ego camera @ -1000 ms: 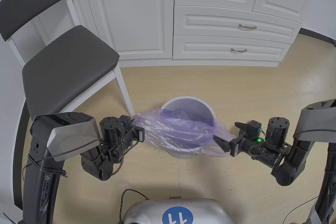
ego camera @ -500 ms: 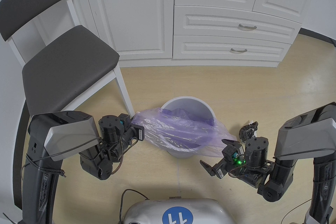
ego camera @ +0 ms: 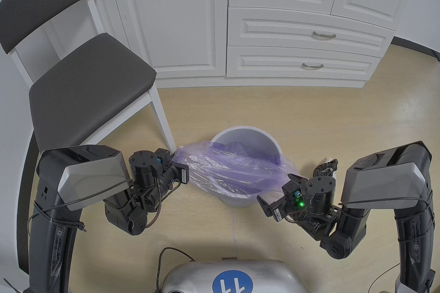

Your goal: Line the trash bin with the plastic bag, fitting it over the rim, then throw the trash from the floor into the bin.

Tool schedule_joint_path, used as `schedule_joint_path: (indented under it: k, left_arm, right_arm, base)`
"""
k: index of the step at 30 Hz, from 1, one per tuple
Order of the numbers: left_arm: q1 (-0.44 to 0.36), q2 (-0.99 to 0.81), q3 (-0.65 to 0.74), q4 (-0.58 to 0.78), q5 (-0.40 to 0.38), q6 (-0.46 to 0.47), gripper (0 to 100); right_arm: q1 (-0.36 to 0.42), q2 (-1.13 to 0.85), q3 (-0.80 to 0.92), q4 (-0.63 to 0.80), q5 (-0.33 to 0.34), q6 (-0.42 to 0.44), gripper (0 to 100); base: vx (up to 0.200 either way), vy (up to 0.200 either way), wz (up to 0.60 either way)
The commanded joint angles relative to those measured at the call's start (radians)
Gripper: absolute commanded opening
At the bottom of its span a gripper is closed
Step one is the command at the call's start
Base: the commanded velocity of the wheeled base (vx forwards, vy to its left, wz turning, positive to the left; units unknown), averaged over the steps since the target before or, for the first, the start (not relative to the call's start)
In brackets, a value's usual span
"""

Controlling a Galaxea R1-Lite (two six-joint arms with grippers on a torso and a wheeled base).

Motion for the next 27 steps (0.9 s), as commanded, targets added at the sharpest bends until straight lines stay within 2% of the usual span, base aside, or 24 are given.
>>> schedule_joint_path:
  k: [1, 17, 18, 20, 21, 27]
  left_arm:
    - [0.0, 0.002, 0.0, -0.001, 0.0, 0.0, 0]
    - [-0.012, 0.008, 0.012, -0.002, 0.0, -0.004, 0]
    - [-0.012, 0.008, 0.014, -0.002, 0.001, -0.004, 100]
    - [-0.011, 0.009, 0.014, -0.004, 0.0, -0.003, 100]
    - [-0.011, 0.009, 0.014, -0.004, 0.0, -0.003, 100]
    - [-0.012, 0.008, 0.04, -0.005, -0.002, 0.002, 100]
  right_arm:
    - [-0.003, 0.027, -0.026, -0.018, 0.002, 0.019, 100]
    - [-0.039, 0.099, -0.179, -0.018, -0.003, 0.045, 100]
    - [-0.042, 0.103, -0.184, -0.018, -0.003, 0.045, 100]
    - [-0.044, 0.108, -0.19, -0.018, -0.001, 0.045, 100]
    - [-0.044, 0.108, -0.19, -0.018, -0.001, 0.045, 0]
    - [-0.052, 0.103, -0.206, -0.018, -0.001, 0.043, 0]
  base:
    - [0.0, 0.0, 0.0]
    - [0.0, 0.0, 0.0]
    - [0.0, 0.0, 0.0]
    - [0.0, 0.0, 0.0]
    - [0.0, 0.0, 0.0]
    - [0.0, 0.0, 0.0]
